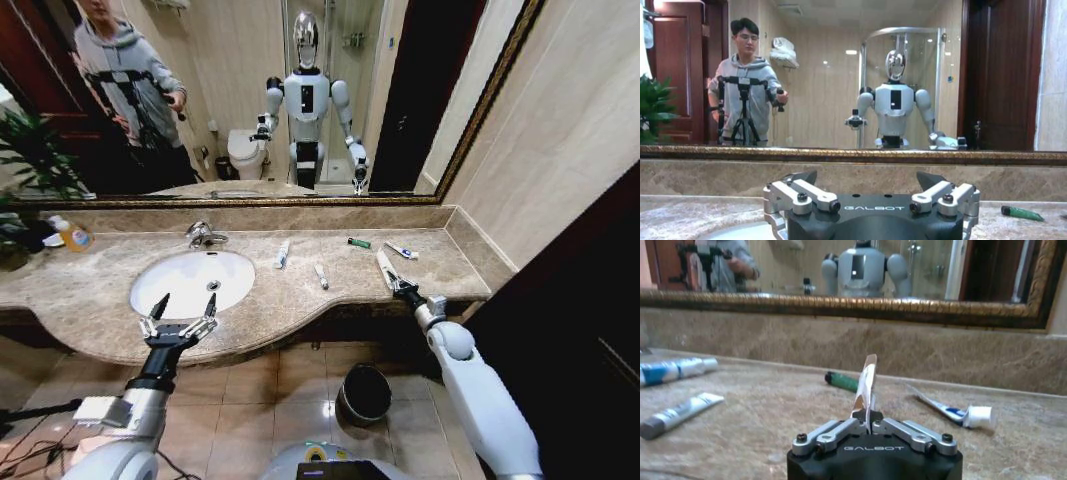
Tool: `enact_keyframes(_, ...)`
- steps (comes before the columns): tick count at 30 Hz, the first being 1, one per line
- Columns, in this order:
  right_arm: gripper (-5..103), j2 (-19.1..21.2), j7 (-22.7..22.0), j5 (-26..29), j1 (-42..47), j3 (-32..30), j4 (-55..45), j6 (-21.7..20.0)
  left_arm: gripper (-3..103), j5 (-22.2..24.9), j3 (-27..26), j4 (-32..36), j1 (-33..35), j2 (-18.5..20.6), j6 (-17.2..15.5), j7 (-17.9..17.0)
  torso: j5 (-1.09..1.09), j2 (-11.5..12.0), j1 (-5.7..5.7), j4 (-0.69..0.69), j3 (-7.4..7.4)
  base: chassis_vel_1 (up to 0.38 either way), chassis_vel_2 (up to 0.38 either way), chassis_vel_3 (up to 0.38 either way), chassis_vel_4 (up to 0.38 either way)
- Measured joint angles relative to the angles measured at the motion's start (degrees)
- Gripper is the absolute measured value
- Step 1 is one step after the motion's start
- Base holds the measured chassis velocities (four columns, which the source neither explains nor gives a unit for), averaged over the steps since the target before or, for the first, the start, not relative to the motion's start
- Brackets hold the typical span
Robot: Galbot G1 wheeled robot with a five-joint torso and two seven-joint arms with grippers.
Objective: Pick up the trash from the sink and place it in the trash bin.
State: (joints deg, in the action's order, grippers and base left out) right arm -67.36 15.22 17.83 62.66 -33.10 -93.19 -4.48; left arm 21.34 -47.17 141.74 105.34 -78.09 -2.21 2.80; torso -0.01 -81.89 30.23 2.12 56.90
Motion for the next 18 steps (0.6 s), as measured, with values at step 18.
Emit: enact_keyframes(18, 0, -10.9, -2.4, 9.6, 27.8, -6.7, -18.0, 17.8, 100, 0.0, 0.0, 0.0, 0.0, 0.0, 0.0, 0.0, 0.00, 0.0, -0.01, -0.01, -0.01, 0.000, 0.000, 0.000, 0.000)
